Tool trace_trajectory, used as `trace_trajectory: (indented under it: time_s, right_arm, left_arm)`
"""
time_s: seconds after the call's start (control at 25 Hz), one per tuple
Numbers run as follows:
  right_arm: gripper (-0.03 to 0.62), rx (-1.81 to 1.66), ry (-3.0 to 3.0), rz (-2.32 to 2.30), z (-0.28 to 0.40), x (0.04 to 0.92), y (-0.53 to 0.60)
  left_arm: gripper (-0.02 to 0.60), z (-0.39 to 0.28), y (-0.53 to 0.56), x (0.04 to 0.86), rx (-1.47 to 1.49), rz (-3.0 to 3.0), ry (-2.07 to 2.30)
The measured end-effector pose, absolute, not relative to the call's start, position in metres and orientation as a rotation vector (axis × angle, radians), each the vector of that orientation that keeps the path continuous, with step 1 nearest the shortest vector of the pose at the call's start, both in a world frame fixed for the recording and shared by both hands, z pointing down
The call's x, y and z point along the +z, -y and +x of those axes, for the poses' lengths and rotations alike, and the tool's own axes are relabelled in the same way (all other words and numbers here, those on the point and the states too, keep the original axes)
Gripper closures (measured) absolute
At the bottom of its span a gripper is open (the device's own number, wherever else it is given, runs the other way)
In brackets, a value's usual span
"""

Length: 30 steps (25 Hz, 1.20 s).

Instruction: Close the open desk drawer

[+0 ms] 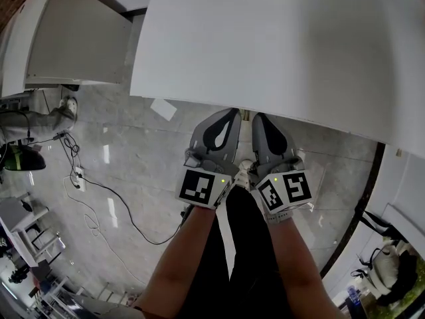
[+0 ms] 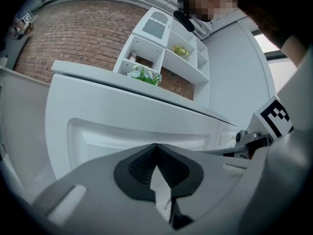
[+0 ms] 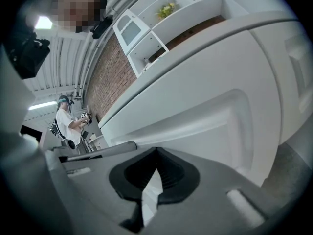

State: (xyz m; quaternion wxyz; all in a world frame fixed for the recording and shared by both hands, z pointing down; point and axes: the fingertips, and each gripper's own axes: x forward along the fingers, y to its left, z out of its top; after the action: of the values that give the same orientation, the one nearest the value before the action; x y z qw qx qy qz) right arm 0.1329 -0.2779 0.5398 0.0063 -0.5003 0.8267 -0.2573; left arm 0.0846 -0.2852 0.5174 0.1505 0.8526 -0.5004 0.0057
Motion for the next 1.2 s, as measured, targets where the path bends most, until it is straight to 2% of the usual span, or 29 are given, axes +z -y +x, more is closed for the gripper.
trace_trajectory:
  time_s: [0.56,1.2]
  right_arm:
    - [0.595,-0.917,-2.530,-1.528,0.135,0.540,0.278]
    - [0.595,-0.652,-2.610,-1.564,0.134,0.509,0.225]
  left_arm:
    - [0.580,0.085,0.286,0.518,-0.067,2.338,1.428]
    - [0.580,0.067,0.236,0.508,-0.044,2.389,1.385]
